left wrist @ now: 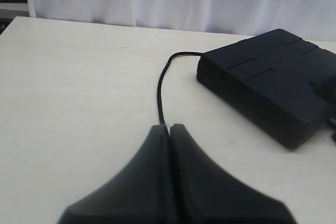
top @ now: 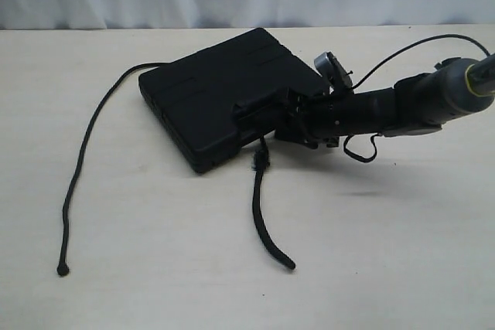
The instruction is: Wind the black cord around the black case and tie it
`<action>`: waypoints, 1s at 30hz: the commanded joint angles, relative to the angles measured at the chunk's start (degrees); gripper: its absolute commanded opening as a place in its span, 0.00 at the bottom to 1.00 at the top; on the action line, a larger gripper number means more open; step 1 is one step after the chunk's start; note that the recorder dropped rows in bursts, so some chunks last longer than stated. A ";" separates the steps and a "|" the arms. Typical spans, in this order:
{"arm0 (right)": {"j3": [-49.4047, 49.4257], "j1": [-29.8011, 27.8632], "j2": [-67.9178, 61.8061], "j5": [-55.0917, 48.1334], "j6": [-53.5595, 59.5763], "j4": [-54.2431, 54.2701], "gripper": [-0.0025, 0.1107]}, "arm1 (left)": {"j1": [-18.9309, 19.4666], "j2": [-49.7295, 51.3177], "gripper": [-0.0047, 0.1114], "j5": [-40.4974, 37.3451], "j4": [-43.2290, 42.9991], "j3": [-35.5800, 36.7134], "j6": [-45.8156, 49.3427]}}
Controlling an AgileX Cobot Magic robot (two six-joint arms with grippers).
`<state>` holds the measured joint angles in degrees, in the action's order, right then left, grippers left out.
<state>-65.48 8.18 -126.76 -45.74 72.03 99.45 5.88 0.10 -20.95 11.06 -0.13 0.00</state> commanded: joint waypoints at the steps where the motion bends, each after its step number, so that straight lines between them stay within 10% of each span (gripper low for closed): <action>1: -1.01 -0.02 0.45 -0.62 1.63 0.50 0.63 | -0.59 -0.10 0.04 0.51 0.15 0.13 0.00; 11: -5.73 -0.02 -1.73 -0.93 0.76 0.50 0.62 | -0.59 -0.10 0.04 0.51 0.15 0.13 0.00; 22: -7.48 -0.82 -2.46 -0.94 -0.72 0.50 0.06 | -0.59 -0.10 0.04 0.51 0.15 0.13 0.00; 30: -7.48 -3.55 -1.21 -6.52 -0.72 0.50 0.06 | -0.59 -0.10 0.04 0.46 0.04 0.13 0.00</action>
<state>-72.48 5.46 -129.78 -48.37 69.52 100.45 5.88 0.10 -20.95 11.06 -0.13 0.00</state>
